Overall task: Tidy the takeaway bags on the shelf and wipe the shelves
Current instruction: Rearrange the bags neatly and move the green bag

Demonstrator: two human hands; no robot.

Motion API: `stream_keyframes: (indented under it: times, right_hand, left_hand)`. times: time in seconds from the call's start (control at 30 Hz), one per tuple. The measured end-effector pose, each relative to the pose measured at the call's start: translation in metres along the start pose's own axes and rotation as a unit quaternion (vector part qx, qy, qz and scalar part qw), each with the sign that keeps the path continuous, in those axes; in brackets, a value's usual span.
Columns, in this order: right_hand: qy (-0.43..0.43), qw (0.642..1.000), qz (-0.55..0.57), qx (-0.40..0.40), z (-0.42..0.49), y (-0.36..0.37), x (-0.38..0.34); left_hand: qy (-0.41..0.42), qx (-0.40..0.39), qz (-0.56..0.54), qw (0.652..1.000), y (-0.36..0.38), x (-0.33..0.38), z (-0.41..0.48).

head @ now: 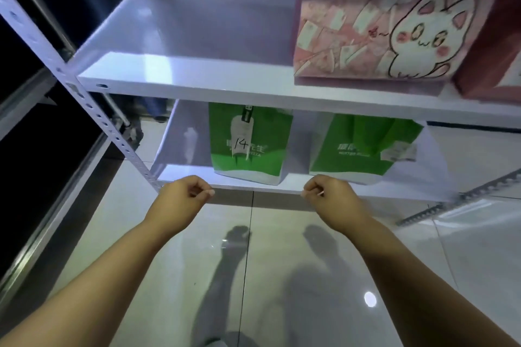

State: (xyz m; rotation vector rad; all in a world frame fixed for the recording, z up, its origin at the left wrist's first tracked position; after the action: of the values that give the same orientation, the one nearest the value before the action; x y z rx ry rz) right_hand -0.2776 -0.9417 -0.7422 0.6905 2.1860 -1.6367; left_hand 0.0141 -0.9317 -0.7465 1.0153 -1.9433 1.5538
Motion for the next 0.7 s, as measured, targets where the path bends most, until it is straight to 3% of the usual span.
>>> stream_keyframes:
  times: [0.23, 0.47, 0.7]
  right_hand:
    - [-0.007, 0.999, 0.010, 0.038, 0.058, 0.072, 0.032]
    - [-0.012, 0.998, -0.012, 0.066, 0.102, 0.105, 0.036]
    - [-0.021, 0.998, 0.020, 0.064, 0.126, 0.107, 0.020]
  left_hand:
    - [0.022, 0.032, -0.036, 0.999, 0.045, -0.063, 0.069]
    - [0.079, 0.067, -0.051, 0.993, 0.063, -0.075, 0.130]
    - [0.070, 0.028, -0.087, 0.993, 0.071, -0.066, 0.160]
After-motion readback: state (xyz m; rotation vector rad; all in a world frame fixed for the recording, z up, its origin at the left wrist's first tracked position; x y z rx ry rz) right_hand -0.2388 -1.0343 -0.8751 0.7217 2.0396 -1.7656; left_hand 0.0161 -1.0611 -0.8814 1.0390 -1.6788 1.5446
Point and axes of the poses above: each hand's wrist, its own z-axis towards the middle knuckle, its own y-axis out of the palm, x = y × z, the point moved 4 cm from there along z, towards the middle knuckle, and after that the axes turned 4 degrees about -z, right-handed, at the moved point
